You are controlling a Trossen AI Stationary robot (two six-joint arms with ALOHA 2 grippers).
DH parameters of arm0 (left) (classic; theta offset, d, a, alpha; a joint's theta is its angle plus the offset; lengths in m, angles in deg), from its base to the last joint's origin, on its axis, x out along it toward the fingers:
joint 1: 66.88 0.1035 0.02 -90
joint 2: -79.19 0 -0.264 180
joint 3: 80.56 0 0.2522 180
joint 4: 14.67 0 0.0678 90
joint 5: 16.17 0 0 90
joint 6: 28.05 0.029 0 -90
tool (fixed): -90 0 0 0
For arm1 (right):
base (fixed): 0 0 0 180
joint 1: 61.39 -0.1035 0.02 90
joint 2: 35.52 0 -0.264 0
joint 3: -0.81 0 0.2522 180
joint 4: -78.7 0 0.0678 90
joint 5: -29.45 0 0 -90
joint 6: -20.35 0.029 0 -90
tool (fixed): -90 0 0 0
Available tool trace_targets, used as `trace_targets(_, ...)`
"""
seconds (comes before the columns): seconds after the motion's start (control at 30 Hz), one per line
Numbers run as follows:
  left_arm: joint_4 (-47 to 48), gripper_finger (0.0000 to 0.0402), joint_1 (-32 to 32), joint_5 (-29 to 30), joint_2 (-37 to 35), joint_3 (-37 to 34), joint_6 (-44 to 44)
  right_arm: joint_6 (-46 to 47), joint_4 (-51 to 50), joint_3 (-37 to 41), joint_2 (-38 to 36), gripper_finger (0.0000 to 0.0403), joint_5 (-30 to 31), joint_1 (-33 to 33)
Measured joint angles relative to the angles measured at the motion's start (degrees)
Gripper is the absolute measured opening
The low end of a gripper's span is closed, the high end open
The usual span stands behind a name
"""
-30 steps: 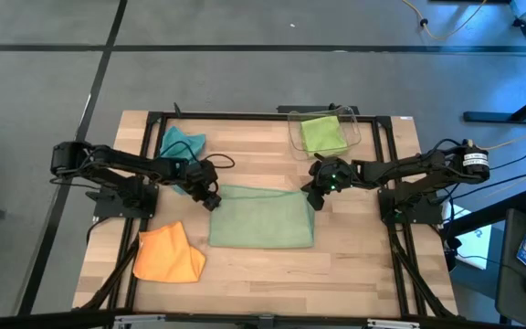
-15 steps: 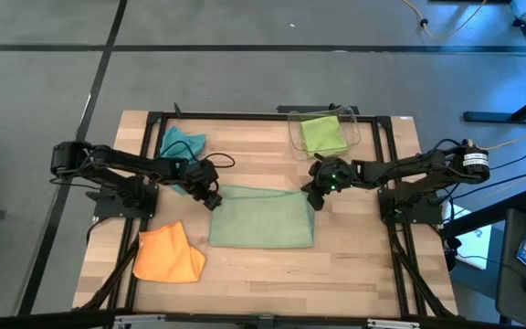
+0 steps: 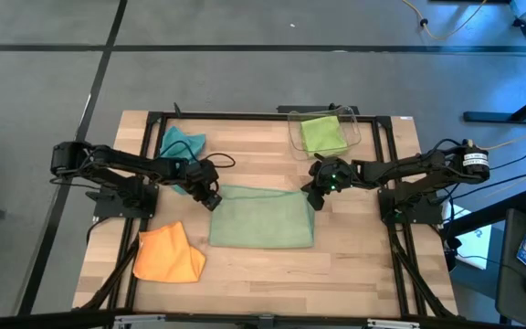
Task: Fold microfiber towels
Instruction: Fold the green microfiber towel
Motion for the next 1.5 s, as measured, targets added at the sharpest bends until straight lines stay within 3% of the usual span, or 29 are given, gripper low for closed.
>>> trace_targets(0.43,-3.57,0.0,0.0,-5.15,-2.94,0.09,-0.07,0.2,-0.04,0.0,0.0,0.0002,-0.16,-0.1)
trace_targets(0.7,-3.49,0.0,0.0,-4.15,-10.56,0.13,-0.44,0.24,-2.16,0.07,-3.33,0.0001,-0.04,-0.35)
trace_targets(0.87,-3.47,0.0,0.07,-1.89,-14.06,0.13,-0.44,2.13,-8.87,0.07,-8.33,0.0,3.31,-1.68)
trace_targets(1.07,-3.25,0.0,0.07,-0.02,-13.82,0.13,0.0,5.87,-13.72,0.07,-11.85,0.0,5.54,-4.06)
trace_targets(1.5,-3.13,0.0,5.31,0.29,-12.81,0.13,4.83,9.29,-16.78,0.07,-11.91,0.0,9.22,-6.16)
